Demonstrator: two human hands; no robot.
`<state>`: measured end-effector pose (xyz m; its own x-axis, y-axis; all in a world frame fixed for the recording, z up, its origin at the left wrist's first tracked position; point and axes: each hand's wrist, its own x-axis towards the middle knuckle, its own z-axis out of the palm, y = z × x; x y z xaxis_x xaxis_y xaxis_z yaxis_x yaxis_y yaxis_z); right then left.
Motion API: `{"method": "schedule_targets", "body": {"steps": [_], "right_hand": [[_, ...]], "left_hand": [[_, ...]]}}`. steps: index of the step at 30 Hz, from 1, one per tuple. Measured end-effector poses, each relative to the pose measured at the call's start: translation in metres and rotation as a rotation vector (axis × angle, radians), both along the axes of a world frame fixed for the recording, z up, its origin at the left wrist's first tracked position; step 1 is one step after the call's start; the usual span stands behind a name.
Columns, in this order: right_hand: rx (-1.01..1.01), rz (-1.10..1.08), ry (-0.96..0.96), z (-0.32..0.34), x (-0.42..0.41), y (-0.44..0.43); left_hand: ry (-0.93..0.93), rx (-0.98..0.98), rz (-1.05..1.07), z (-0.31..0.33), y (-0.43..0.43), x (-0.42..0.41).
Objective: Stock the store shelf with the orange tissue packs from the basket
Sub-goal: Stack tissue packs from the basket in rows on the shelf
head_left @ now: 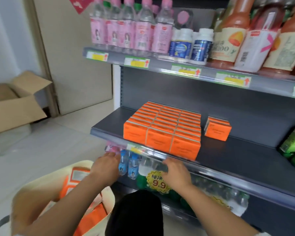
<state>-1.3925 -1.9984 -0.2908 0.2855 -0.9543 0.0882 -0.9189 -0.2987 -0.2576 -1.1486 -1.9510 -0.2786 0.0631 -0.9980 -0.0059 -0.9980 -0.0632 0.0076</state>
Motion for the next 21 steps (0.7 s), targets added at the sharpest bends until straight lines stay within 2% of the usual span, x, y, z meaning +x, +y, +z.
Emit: {"method": "schedule_targets", "body": {"steps": [11, 21], "right_hand": [[0.054, 0.252, 0.035, -0.025, 0.144, 0.01], [0.174, 0.351, 0.125, -0.081, 0.197, 0.001]], "left_hand": [[0.013, 0.145, 0.242, -0.087, 0.051, 0.107], [0.17, 0.307, 0.41, -0.191, 0.081, 0.153]]}}
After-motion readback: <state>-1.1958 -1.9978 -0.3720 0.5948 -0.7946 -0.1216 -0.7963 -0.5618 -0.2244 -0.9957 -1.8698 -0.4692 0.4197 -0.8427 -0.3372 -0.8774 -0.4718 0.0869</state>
